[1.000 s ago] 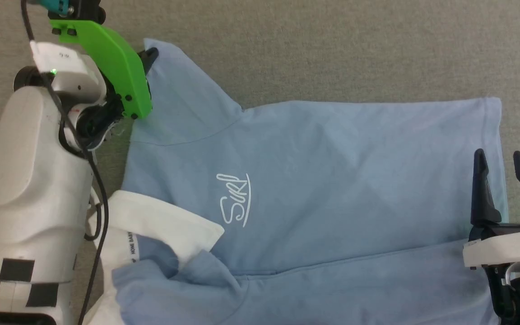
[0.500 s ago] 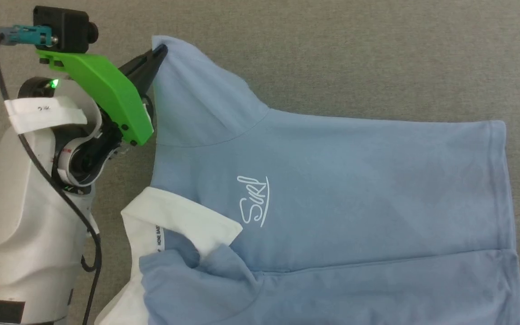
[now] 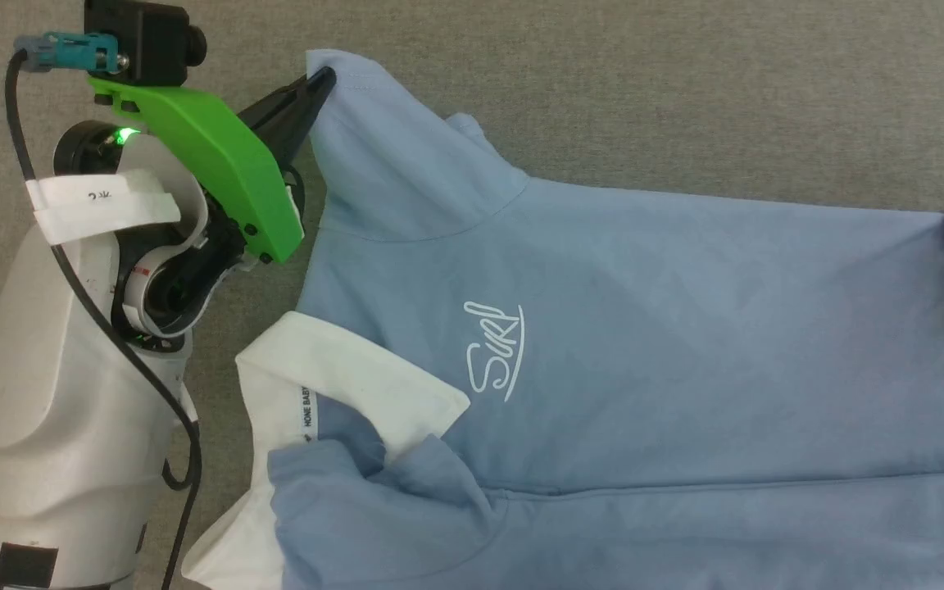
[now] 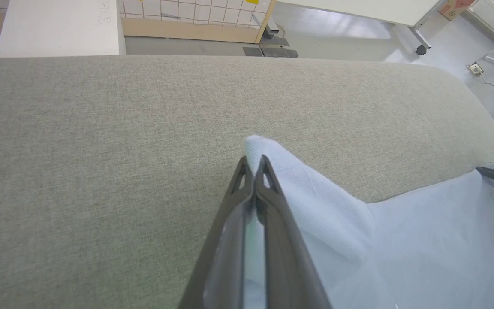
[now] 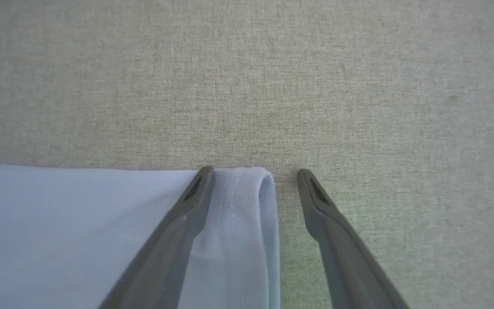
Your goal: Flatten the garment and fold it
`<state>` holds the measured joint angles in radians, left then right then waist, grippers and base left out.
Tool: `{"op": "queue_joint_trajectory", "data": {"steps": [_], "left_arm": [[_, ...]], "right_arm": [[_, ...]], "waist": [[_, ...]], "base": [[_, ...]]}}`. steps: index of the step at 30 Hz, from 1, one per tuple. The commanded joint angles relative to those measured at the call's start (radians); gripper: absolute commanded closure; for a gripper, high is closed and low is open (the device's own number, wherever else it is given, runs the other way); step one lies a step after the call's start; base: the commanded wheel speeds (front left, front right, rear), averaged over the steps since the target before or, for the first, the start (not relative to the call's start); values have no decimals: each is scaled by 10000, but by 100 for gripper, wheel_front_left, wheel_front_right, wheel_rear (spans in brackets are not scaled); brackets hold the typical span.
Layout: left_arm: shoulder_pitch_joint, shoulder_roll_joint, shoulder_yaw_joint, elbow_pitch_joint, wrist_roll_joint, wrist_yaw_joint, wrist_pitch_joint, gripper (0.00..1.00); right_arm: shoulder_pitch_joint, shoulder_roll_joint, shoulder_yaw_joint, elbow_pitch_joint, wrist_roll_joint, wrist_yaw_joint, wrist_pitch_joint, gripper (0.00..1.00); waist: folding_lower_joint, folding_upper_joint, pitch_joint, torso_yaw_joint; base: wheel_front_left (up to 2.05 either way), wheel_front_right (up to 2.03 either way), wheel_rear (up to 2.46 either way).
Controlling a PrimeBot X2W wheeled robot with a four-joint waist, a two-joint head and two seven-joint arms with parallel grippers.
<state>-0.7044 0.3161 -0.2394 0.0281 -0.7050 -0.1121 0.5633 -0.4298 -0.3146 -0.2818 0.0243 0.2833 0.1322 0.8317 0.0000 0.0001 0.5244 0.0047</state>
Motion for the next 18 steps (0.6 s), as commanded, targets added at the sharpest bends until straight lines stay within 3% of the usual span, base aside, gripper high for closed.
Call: {"op": "queue_joint_trajectory", "data": {"steps": [1, 4, 6, 7, 8, 9, 18], "left_arm": [[-168, 3, 9, 12, 19, 66, 37, 100], [-234, -3, -8, 50, 14, 90, 51, 100], [-269, -2, -19, 76, 3, 107, 76, 100], [-285, 4, -18, 91, -4, 118, 90, 100], [-294, 10, -14, 106, -11, 129, 97, 100], [-300, 19, -5, 130, -20, 142, 104, 100], [-145, -47, 195, 505, -49, 110, -692, 100]], "right_arm": [[-97, 42, 28, 68, -12, -15, 81, 0], [-27, 59, 37, 210, -107, -15, 339, 0], [-11, 102, 43, 224, -92, -15, 533, 27], [-28, 142, 0, 205, -95, -15, 578, 70], [-40, 168, -18, 189, -107, -15, 619, 91], [-61, 181, -9, 139, -118, -15, 638, 100], [-322, 307, -154, -6, -383, -15, -567, 100]], "waist": [[0, -1, 143, 127], [0, -1, 180, 169], [0, -1, 184, 183], [0, -1, 179, 180], [0, -1, 167, 175], [0, -1, 143, 164], [0, -1, -652, 28]], "base": [[0, 0, 0], [0, 0, 0], [0, 0, 0], [0, 0, 0], [0, 0, 0], [0, 0, 0], [0, 0, 0]]}}
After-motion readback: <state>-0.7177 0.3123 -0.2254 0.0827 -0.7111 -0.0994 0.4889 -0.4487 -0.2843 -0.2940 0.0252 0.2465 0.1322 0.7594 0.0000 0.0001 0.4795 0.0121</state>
